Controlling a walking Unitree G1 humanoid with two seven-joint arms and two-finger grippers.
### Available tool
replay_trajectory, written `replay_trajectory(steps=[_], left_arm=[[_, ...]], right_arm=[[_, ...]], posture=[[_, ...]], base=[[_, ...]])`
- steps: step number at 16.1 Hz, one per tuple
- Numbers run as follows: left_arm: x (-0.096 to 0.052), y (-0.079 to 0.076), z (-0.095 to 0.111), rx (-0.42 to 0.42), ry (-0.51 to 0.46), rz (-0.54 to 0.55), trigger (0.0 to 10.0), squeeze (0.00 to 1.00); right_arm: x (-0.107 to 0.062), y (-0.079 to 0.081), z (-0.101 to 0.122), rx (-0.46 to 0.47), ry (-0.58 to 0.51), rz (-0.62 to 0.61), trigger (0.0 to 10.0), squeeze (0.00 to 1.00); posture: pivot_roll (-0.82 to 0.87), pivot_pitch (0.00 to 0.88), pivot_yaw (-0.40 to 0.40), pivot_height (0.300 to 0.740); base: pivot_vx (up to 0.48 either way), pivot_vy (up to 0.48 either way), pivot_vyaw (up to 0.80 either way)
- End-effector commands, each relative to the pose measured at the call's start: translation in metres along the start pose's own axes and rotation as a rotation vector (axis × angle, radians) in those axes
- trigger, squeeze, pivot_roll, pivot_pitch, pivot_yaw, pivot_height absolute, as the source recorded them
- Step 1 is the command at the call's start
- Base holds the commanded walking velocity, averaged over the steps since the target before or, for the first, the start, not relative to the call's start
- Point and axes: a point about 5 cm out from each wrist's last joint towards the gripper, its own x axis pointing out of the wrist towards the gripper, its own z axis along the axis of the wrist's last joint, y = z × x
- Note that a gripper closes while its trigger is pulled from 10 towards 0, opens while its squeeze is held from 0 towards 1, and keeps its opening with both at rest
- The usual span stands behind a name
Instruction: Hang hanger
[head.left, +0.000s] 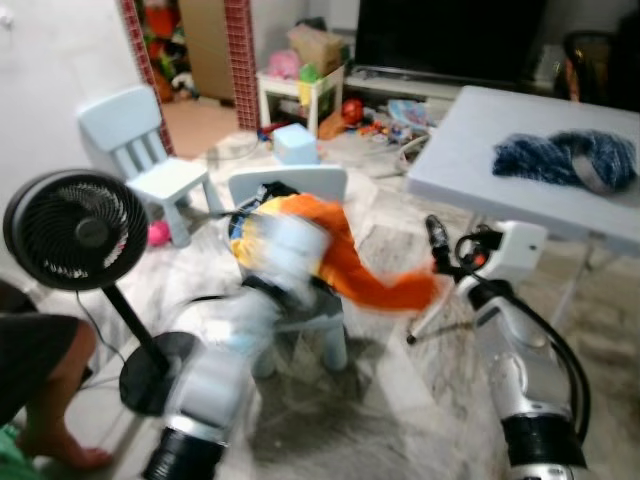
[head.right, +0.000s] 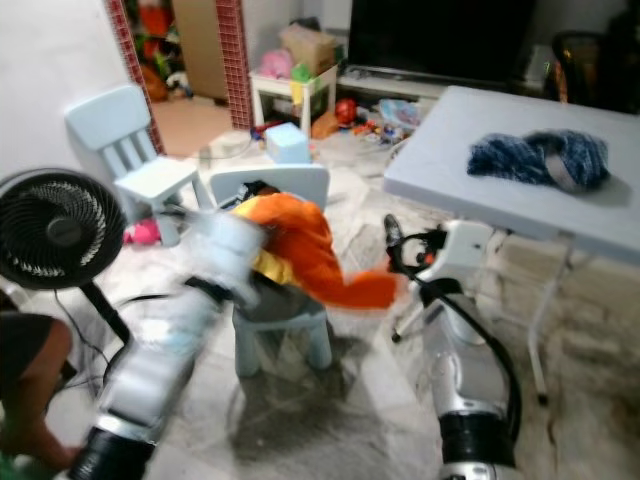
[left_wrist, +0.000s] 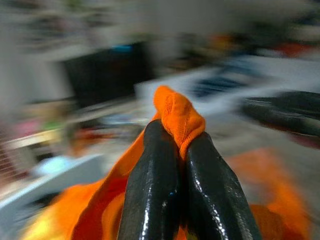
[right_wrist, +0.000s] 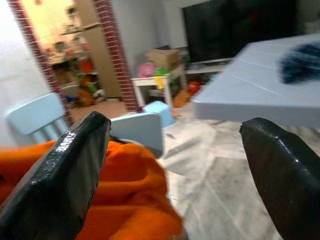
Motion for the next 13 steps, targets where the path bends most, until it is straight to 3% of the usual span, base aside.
replay_trajectory(steps=[1, 4, 5, 7, 10, 11, 13], left_arm=[[-0.009, -0.006, -0.009, -0.006, 0.059, -0.095, 10.0, 0.0], [-0.026, -0.015, -0.025, -0.067, 0.144, -0.159, 10.0, 0.0], [-0.032, -0.007, -0.026, -0.118, 0.152, -0.116, 10.0, 0.0], [-0.034, 0.003, -0.03, -0.092, 0.176, -0.057, 10.0, 0.0], [-0.051, 0.033, -0.045, -0.09, 0.237, 0.197, 10.0, 0.0], [-0.068, 0.043, -0.054, -0.147, 0.273, 0.313, 10.0, 0.0], [-0.082, 0.036, -0.062, -0.22, 0.315, 0.27, 10.0, 0.0]], right_arm=[[0.002, 0.002, 0.006, 0.001, -0.019, 0.008, 10.0, 0.0], [0.001, -0.001, 0.005, -0.002, -0.015, 0.007, 10.0, 0.0], [0.001, 0.0, 0.003, -0.003, -0.004, 0.012, 10.0, 0.0], [0.005, 0.006, 0.003, -0.002, 0.001, 0.036, 10.0, 0.0], [0.009, 0.007, 0.007, -0.032, -0.005, 0.032, 10.0, 0.0], [0.008, 0.002, 0.007, -0.041, -0.006, 0.006, 10.0, 0.0], [0.006, -0.002, 0.006, -0.061, 0.001, -0.024, 10.0, 0.0]], posture=[[-0.06, 0.0, -0.029, 0.74], [-0.05, 0.0, -0.042, 0.74], [-0.04, 0.0, -0.055, 0.74], [-0.04, 0.0, -0.068, 0.74], [-0.03, 0.0, -0.077, 0.74], [-0.03, 0.0, -0.076, 0.74], [-0.03, 0.0, -0.073, 0.74]], base=[[0.0, 0.0, 0.0], [0.0, 0.0, 0.0], [0.0, 0.0, 0.0], [0.0, 0.0, 0.0], [0.0, 0.0, 0.0], [0.0, 0.0, 0.0], [0.0, 0.0, 0.0]])
